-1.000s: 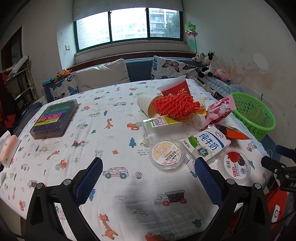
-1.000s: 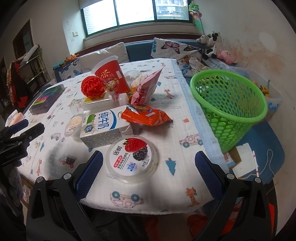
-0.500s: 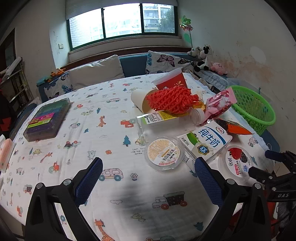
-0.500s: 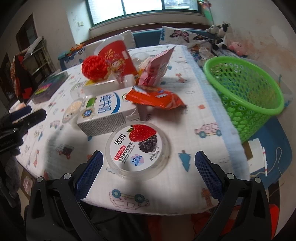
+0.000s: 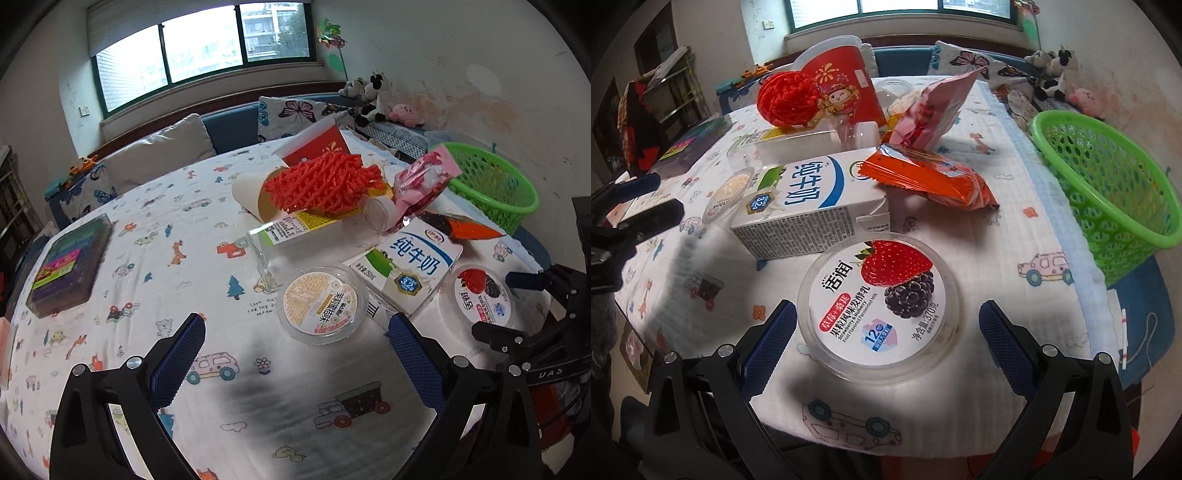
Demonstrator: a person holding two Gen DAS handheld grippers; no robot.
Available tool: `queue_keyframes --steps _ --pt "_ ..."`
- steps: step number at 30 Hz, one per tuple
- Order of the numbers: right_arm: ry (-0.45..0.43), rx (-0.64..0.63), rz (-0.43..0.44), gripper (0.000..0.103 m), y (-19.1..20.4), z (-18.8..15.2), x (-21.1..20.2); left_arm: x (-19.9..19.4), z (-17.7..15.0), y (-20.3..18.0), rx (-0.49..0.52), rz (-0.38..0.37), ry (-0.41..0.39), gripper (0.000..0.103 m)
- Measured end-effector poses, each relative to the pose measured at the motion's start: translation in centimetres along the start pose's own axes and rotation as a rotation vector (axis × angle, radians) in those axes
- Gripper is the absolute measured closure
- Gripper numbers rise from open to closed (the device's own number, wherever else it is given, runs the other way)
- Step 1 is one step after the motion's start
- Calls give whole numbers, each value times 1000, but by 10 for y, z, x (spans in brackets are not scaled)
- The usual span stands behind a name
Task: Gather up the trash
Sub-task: 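Approach the round strawberry yogurt tub with the right gripper and grasp it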
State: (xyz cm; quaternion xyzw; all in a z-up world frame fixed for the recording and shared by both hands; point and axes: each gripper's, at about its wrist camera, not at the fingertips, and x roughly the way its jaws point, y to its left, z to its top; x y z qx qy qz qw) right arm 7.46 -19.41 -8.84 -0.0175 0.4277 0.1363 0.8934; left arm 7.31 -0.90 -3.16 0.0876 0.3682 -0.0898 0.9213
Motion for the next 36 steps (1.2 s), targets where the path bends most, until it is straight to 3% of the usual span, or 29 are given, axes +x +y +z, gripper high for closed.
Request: queue_keyframes --steps 10,18,31,36 --pt "18 -36 -9 7 6 -2 8 38 -1 9 -23 -68 78 7" --pt "12 -44 -21 10 9 0 10 51 1 5 -19 -103 82 10" --pt "12 -36 -38 10 12 0 8 62 1 6 -39 -158 92 39" --pt "4 -26 -28 10 10 1 0 60 -1 10 -54 -160 85 41"
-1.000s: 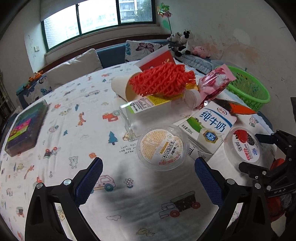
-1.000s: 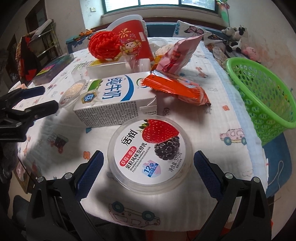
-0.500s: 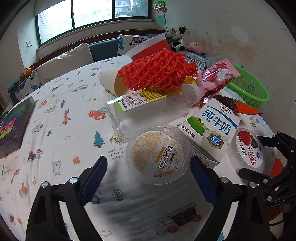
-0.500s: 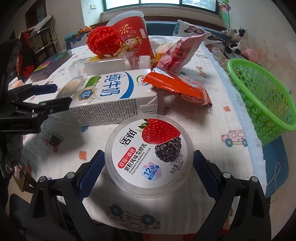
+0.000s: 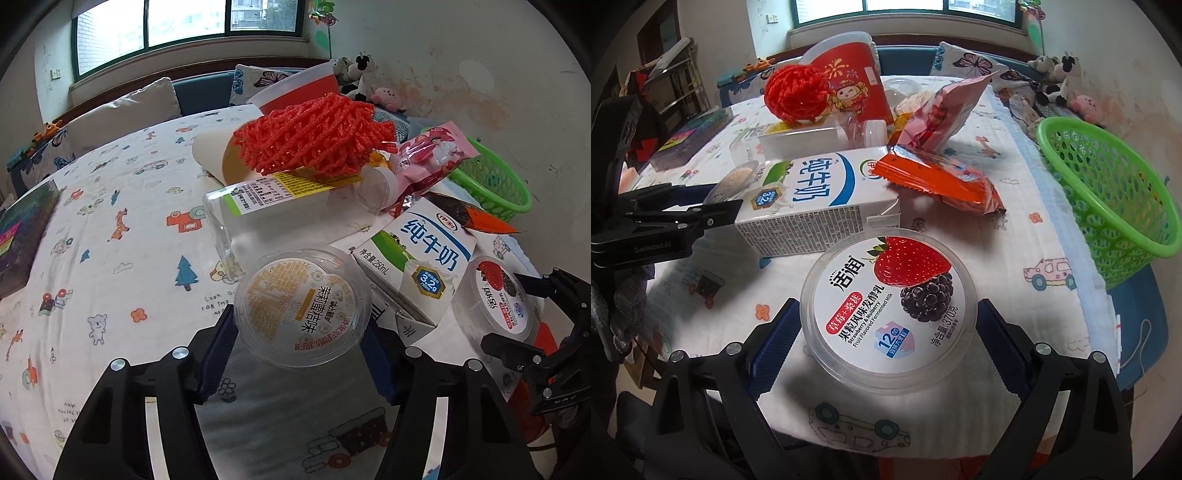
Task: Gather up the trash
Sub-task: 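Approach the round strawberry yogurt tub with the right gripper and grasp it, then carry the yogurt tub over the green basket and release it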
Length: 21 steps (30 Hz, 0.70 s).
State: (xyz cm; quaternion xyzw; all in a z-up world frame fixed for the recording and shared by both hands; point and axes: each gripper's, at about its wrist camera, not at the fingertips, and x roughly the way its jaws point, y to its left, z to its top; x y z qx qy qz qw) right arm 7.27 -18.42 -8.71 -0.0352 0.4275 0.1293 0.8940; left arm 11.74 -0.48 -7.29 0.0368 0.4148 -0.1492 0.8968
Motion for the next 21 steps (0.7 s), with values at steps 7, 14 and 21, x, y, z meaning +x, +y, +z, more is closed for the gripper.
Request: queue_keyframes --steps 7,14,21 --pt "-23 26 36 10 -7 0 -17 -28 -3 7 -20 6 -39 41" --pt "-70 54 79 10 -17 7 -42 -57 7 3 -15 -8 -84 41" --pt "-151 127 91 10 -55 27 -71 -72 34 -22 20 -59 -131 41"
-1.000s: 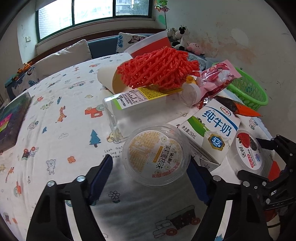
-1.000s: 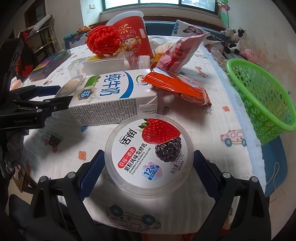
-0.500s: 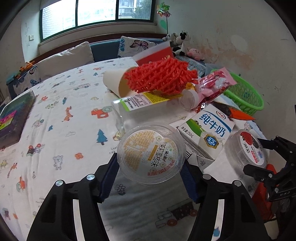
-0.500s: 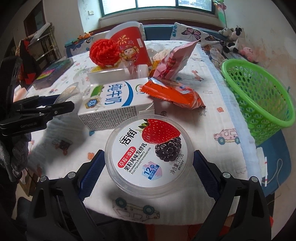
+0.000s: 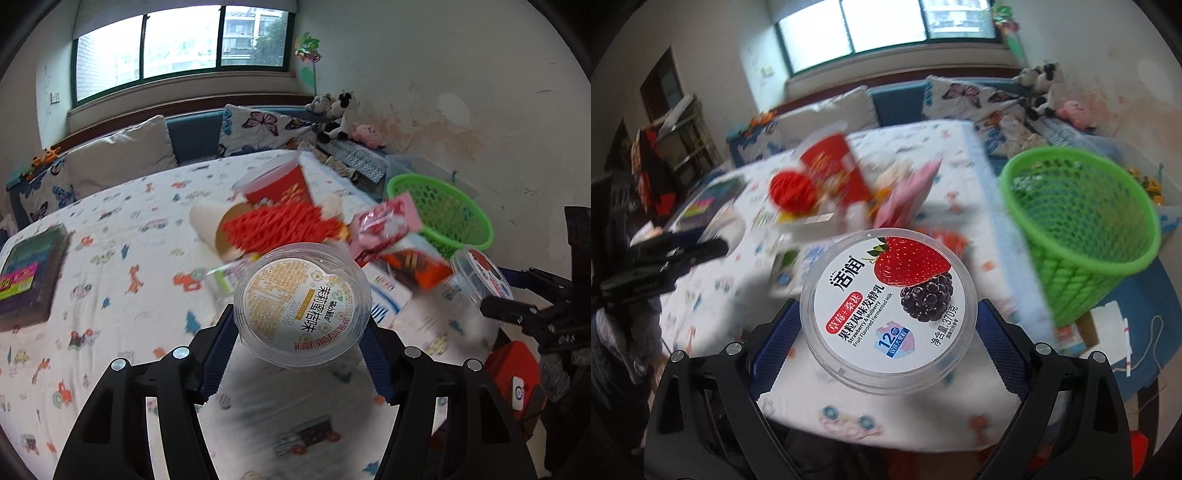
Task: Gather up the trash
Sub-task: 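Carry the yogurt tub over the green basket and release it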
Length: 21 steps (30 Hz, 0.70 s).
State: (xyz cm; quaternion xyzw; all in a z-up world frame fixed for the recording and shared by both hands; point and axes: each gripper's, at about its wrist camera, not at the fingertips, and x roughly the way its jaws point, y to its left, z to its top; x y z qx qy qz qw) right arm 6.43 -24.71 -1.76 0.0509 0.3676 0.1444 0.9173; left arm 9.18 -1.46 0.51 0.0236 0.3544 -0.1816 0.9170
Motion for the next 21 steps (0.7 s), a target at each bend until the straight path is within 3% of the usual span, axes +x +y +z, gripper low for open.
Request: queue_keyframes --steps 10,21 --pt "-52 92 -91 10 -77 38 -13 19 46 -43 53 -60 -9 41" --pt "-7 161 -183 10 -165 67 27 54 98 -82 68 -106 11 41"
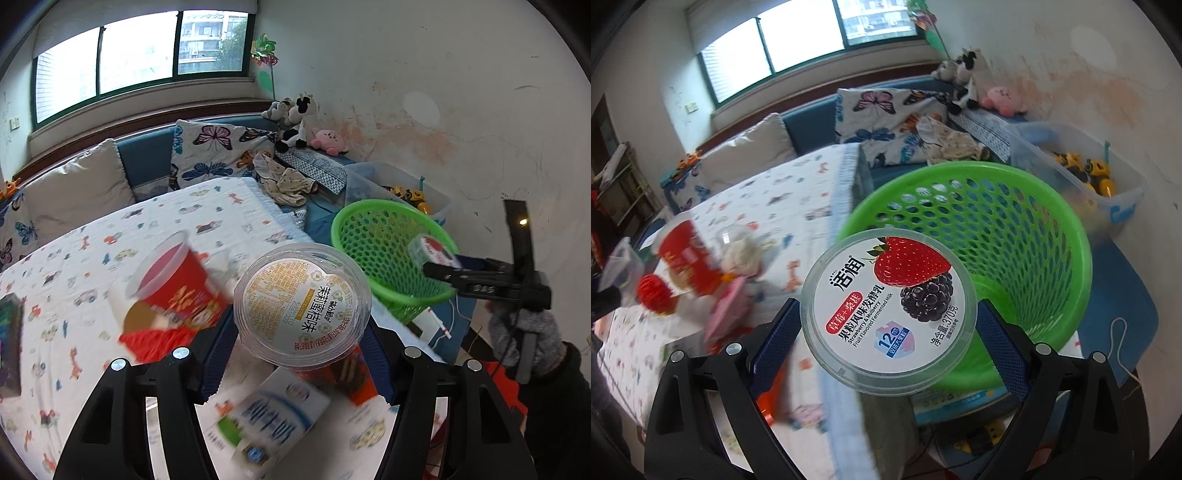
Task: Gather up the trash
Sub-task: 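Carry the yogurt tub over the green basket and release it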
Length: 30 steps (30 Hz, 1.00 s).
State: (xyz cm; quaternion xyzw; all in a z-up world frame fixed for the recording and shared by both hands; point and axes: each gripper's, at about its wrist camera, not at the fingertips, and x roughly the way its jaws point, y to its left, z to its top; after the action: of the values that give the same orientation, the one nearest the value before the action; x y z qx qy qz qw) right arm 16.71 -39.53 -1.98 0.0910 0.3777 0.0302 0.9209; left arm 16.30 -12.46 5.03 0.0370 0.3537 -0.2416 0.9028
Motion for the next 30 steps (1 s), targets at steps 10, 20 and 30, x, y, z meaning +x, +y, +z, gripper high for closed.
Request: queue_keyframes --steps 10,20,30 --pt "50 53 16 9 -28 6 32 43 41 -32 34 -25 26 41" --pt "39 68 26 7 -38 5 25 84 66 -60 52 -68 66 41" --pt "-16 30 -10 8 -34 -7 -7 126 78 -88 78 -80 129 41"
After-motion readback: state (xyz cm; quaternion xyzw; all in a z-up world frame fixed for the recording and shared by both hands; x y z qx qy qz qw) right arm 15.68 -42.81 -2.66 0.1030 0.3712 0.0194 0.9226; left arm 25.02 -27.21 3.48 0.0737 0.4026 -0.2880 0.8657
